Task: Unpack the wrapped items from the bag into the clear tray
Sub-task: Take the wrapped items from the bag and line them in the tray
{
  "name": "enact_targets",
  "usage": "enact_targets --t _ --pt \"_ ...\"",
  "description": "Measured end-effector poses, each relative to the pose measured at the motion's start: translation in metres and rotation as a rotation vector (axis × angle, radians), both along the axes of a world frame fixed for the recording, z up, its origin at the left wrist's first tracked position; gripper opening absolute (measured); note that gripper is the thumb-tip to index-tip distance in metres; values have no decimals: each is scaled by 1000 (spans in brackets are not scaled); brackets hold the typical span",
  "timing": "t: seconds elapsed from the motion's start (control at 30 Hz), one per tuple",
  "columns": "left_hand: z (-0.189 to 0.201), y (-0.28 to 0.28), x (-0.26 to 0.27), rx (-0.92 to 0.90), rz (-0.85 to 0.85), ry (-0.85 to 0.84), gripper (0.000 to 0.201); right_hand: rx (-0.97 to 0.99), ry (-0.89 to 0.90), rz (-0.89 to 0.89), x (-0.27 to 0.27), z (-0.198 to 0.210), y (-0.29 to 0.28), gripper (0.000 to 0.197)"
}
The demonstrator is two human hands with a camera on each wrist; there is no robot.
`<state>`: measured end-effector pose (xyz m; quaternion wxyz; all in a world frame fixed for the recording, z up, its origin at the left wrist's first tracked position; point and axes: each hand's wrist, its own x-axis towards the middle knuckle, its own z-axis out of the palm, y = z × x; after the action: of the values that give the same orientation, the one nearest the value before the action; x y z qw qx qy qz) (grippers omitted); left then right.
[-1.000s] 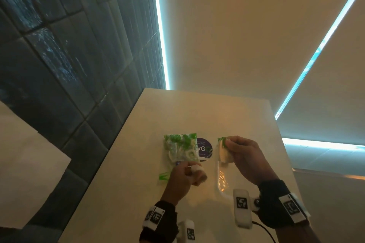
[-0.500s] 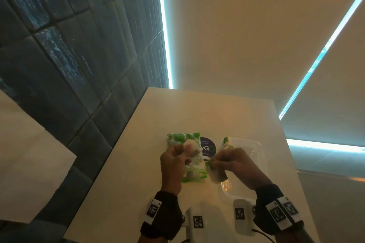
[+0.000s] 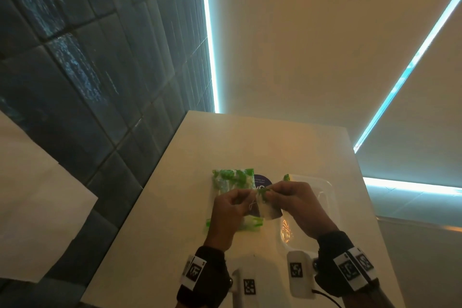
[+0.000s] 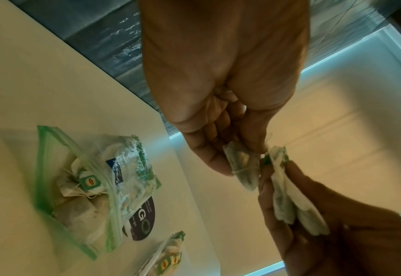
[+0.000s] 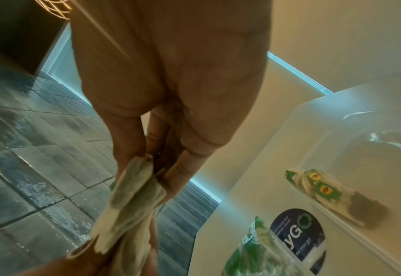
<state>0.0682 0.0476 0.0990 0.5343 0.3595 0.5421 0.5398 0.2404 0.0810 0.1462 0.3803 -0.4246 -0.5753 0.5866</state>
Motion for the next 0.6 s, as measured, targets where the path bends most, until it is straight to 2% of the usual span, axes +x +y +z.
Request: enact_targets --t 0.2,0.37,0.6 --pt "5 -1 1 -15 -6 -68 24 -2 -16 -24 -2 0 1 14" --pt "4 0 1 -51 18 -145 18 -4 -37 27 -2 2 1 14" --pt "4 2 1 -42 179 -162 11 -84 8 -47 3 4 4 13"
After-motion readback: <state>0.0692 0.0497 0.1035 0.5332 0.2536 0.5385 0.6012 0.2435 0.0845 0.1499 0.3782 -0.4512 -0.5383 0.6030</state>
